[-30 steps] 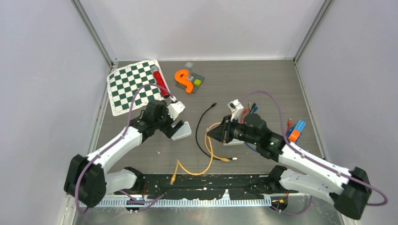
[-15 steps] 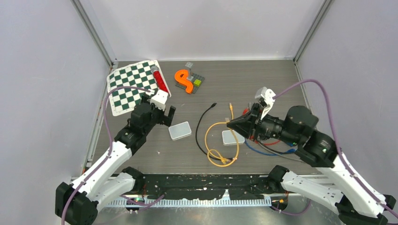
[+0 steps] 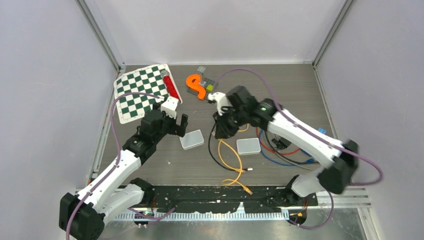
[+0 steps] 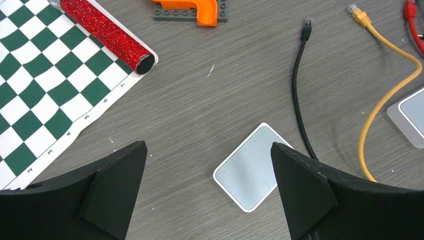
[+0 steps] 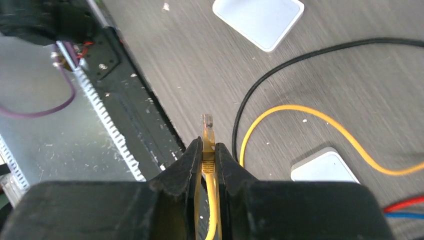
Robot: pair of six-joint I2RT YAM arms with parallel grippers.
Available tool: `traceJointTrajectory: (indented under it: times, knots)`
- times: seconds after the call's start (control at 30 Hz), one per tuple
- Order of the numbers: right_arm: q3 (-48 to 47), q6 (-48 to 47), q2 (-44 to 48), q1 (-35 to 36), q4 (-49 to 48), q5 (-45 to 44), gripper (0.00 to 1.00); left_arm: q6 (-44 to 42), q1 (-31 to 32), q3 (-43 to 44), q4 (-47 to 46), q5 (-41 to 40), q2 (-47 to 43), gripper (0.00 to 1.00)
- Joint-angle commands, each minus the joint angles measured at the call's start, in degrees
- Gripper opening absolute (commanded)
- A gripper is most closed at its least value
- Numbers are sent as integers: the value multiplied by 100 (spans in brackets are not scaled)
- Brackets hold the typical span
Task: Pull the plug from the switch port
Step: Place the connector at the center of the board.
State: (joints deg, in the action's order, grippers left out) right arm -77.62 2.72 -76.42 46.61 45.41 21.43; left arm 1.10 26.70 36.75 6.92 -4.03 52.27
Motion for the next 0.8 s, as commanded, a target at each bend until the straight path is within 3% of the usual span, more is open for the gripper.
traceJointTrajectory:
  times: [0.0,0.13,0.4,0.47,0.53,0.6,0.77]
  knots:
    - [-592,374,-1078,-210,-570,1,5,22,-16,93,-3,100,-235,100]
    - [-1498,577,-2205,-482,-551,-772,7,-76,-16,-115,10,-101,-493,99]
    - [-2764,493,-3925,-913,-259,-528,13,-93,-16,-482,-191,-335,-807,100]
    - [-3058,501,-4275,-991,-120,-511,26,-93,-20,-463,-166,-319,-749,99]
    - [-3177,517,-4279,-1038,11,-547,47,-93,-16,-437,-100,-372,-671,100]
    - [-3038,534,-4044,-1047,-39,-634,55,-79,-16,-405,-25,-511,-583,100]
    - [-2038,970,-3121,-1025,-759,-323,60,282,-24,-404,-23,-1040,-298,100]
